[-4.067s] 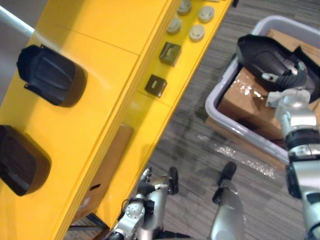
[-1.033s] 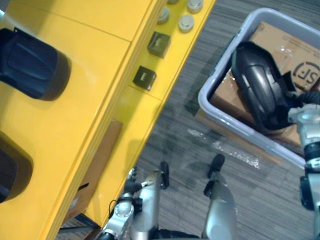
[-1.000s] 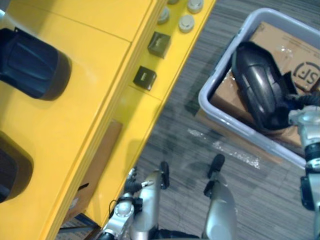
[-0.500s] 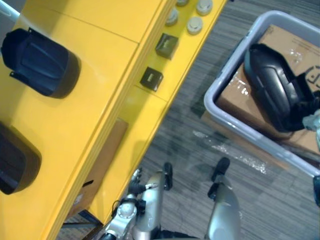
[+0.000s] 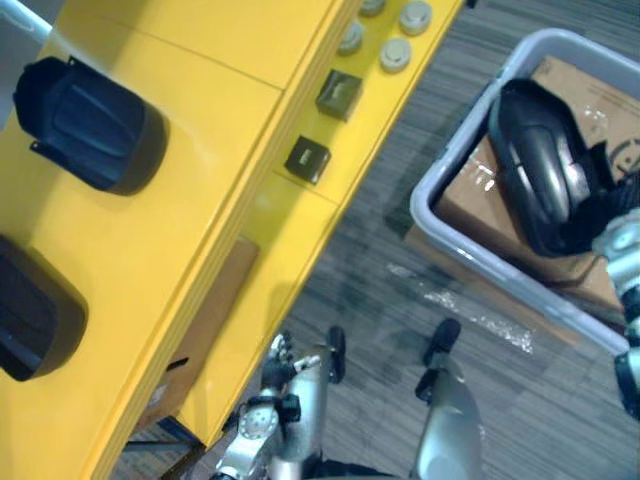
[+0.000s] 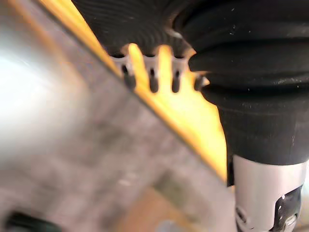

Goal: Walk over and take plastic housings, then place them on the shelf

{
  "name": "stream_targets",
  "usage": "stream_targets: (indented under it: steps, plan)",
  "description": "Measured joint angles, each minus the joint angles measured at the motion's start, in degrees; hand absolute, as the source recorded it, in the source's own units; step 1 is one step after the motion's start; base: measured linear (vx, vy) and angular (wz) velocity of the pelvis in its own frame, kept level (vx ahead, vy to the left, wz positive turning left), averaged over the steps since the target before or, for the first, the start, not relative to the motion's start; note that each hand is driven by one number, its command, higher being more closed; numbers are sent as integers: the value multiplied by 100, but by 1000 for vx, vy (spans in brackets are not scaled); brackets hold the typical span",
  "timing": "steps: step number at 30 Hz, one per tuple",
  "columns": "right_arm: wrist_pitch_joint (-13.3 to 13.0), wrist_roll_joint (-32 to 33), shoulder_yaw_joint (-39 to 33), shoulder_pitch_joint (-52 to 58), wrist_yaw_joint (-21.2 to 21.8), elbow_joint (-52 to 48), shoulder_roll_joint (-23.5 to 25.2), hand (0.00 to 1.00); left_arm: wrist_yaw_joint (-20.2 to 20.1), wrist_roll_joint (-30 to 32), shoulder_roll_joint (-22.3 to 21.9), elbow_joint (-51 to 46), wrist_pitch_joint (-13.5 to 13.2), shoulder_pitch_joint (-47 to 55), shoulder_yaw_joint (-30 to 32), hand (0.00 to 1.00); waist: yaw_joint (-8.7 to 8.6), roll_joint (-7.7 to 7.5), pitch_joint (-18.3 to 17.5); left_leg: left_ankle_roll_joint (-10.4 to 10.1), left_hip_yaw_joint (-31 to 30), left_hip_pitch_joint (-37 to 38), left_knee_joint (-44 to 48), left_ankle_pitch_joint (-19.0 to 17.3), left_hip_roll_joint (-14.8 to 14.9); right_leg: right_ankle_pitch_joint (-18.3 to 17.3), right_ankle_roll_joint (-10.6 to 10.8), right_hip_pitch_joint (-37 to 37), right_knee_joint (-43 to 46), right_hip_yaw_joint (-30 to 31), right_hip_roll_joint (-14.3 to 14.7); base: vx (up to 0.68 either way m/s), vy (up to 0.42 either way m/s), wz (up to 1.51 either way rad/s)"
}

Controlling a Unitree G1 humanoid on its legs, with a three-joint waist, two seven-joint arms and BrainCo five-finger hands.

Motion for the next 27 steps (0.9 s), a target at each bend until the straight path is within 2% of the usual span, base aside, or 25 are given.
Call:
stream_targets:
  steps: [5,7,11,13,14,21,24,27]
  plan:
    - [-46,-309,-53,91,-502,-592,184,100,-46,-229,2,-995,90,-362,338,0,-48,-1,0,-22,-2,135,-108,53,-10,1,-3,96,0,3,-1,-3,7,0]
    - [-77,-360,-243,128,-715,-890,320,100,-41,-203,5,-1363,297,-687,398,0,-93,-5,3,-24,3,183,-130,61,-15,3,-6,142,-10,9,2,-32,38,0]
    - [-94,-453,-243,131,-824,-1271,507,100,6,-157,44,-1398,638,-1244,575,0,-246,-24,15,-25,40,207,-126,59,3,52,-13,170,-65,51,32,-32,46,-6]
    - [-138,-563,-242,128,-824,-1421,664,100,16,-142,196,-1394,807,-1655,698,0,-280,-85,54,-26,153,240,-133,58,52,128,-23,169,-156,160,92,-48,31,-27]
    - [-171,-594,-241,128,-823,-1530,855,100,20,-138,388,-1378,925,-2012,797,0,-330,-171,101,-28,233,284,-145,57,81,179,-44,170,-211,237,134,-59,19,-33]
    - [-276,-834,-206,-165,-822,-1587,1183,100,165,-102,692,-516,1308,-3738,798,0,-591,-490,125,-35,561,252,-150,46,168,480,-81,89,-622,518,254,-83,20,-25]
    - [-387,-985,-123,-393,-822,-1588,1193,100,252,-121,703,-24,1478,-4344,777,0,-694,-571,130,-35,661,171,-142,46,178,577,-89,-36,-700,642,302,-67,21,-18]
    - [-538,-993,-74,-590,-824,-1591,1201,100,255,-226,702,433,1733,-4763,713,0,-876,-586,136,-39,662,148,-144,44,197,598,-94,-47,-737,663,339,-43,12,-6]
